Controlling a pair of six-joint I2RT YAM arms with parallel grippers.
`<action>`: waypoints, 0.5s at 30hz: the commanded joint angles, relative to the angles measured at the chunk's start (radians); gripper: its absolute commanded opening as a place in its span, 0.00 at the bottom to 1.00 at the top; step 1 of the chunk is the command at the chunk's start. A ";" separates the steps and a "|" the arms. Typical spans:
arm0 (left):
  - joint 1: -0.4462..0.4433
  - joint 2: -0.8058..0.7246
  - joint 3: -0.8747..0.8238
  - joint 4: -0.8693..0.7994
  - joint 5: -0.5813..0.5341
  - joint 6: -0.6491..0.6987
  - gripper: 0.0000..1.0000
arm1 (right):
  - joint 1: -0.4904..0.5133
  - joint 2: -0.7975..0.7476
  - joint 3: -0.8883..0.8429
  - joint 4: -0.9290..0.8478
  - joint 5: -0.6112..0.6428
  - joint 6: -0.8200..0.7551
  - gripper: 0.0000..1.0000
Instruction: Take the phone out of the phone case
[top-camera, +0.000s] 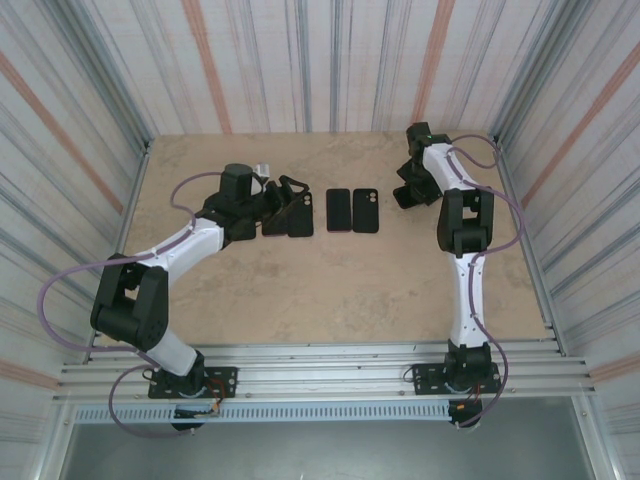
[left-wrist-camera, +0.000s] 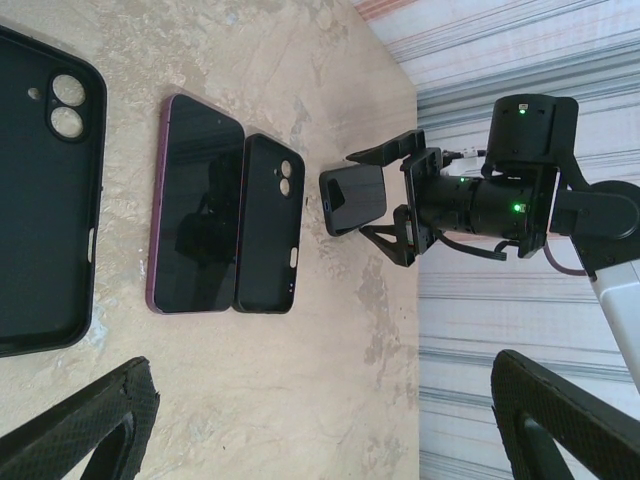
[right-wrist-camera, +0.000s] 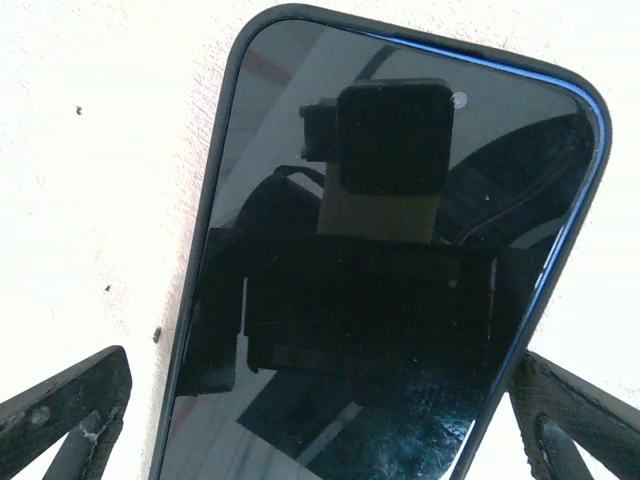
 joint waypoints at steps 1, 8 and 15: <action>0.010 0.001 0.003 0.028 0.022 0.019 0.90 | 0.012 0.058 0.010 -0.114 0.007 0.053 0.99; 0.013 -0.003 0.001 0.037 0.032 0.014 0.90 | 0.012 0.057 0.014 -0.137 -0.042 0.062 0.99; 0.013 -0.019 -0.004 0.042 0.036 0.014 0.90 | 0.000 0.045 0.006 -0.170 -0.028 0.047 0.88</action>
